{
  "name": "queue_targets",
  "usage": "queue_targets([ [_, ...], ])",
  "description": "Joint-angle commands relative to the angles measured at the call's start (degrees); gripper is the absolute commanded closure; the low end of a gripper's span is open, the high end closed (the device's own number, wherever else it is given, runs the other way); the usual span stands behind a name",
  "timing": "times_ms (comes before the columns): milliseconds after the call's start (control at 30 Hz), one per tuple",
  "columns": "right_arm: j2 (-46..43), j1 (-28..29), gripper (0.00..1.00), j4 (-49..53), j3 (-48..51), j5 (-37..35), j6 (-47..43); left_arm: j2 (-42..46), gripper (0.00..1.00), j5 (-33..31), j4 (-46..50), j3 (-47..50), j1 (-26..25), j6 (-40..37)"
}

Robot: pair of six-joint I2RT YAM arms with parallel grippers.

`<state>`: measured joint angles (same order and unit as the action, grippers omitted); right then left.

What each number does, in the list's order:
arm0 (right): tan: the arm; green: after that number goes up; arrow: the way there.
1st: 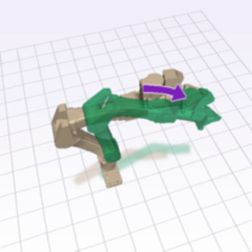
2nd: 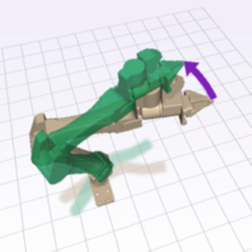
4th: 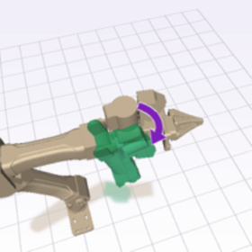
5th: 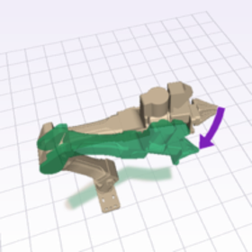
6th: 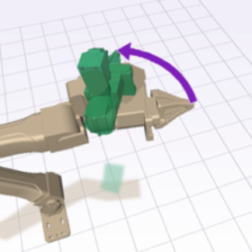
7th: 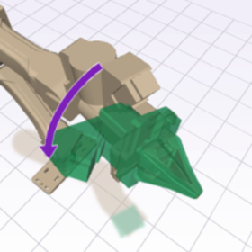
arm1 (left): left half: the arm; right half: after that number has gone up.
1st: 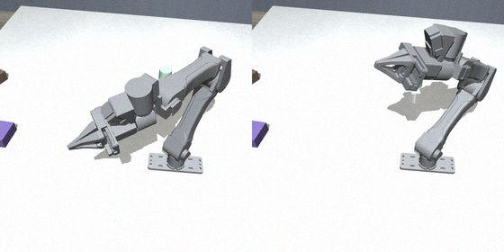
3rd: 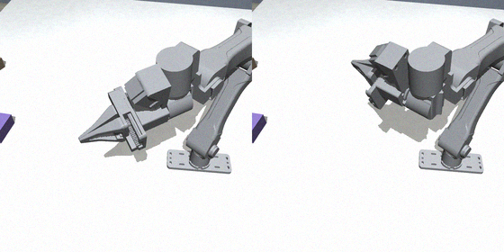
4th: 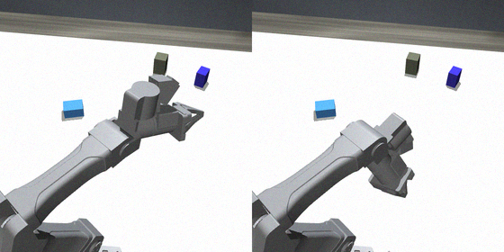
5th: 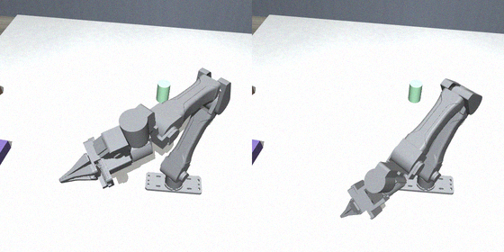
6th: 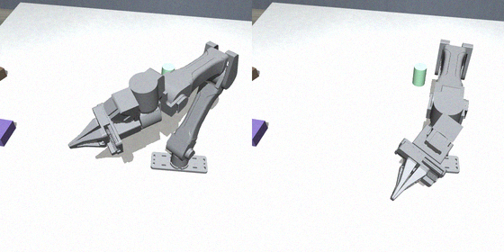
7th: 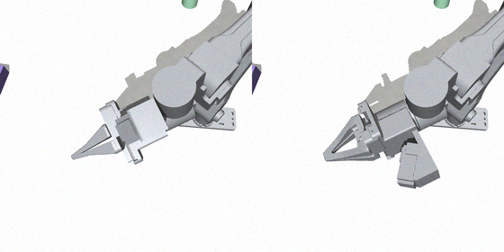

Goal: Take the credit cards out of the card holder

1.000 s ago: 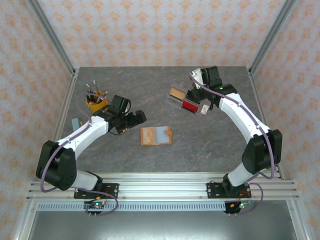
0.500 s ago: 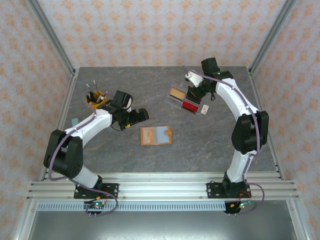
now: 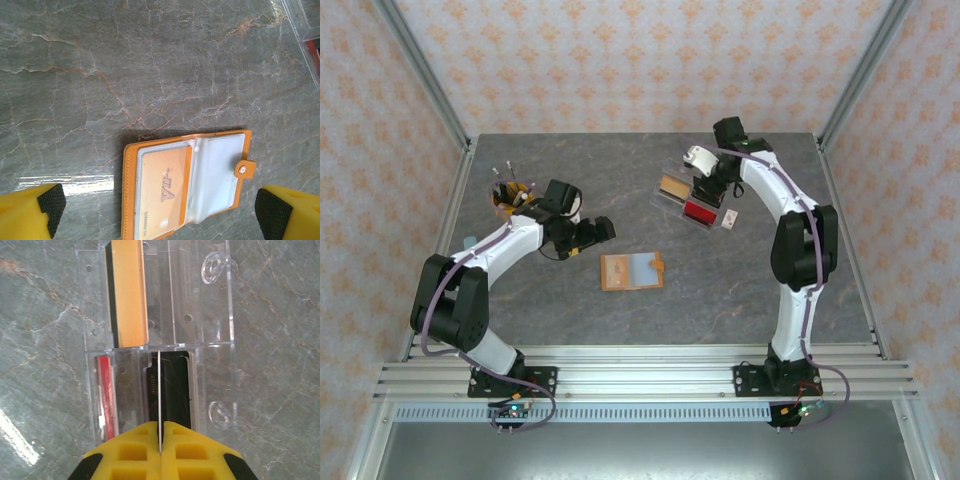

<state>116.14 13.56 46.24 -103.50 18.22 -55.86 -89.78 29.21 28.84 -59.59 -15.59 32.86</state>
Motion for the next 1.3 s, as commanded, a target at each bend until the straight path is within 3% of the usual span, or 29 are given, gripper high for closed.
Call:
queue_targets([
  [0,1.7,0.1,1.00,1.1,-2.8,-3.3,-3.8,-0.7,0.00,2.2,0.8,-1.1,0.5,-1.4],
  [400,3.3,0.0,1.00,-0.7,-2.1,-5.3,-5.6,-1.4,0.00,5.5,0.4,-1.3,0.6,-1.4],
  [1033,4.7,-0.1,0.90,-1.2,-3.0,-4.5,-5.8,-2.3,0.00,7.9,-0.7,-1.2,0.6,-1.9],
  [1267,4.6,-0.1,0.77,-1.7,-3.4,-4.4,-5.2,-2.3,0.00,8.8,-1.4,-0.8,0.6,-1.9],
])
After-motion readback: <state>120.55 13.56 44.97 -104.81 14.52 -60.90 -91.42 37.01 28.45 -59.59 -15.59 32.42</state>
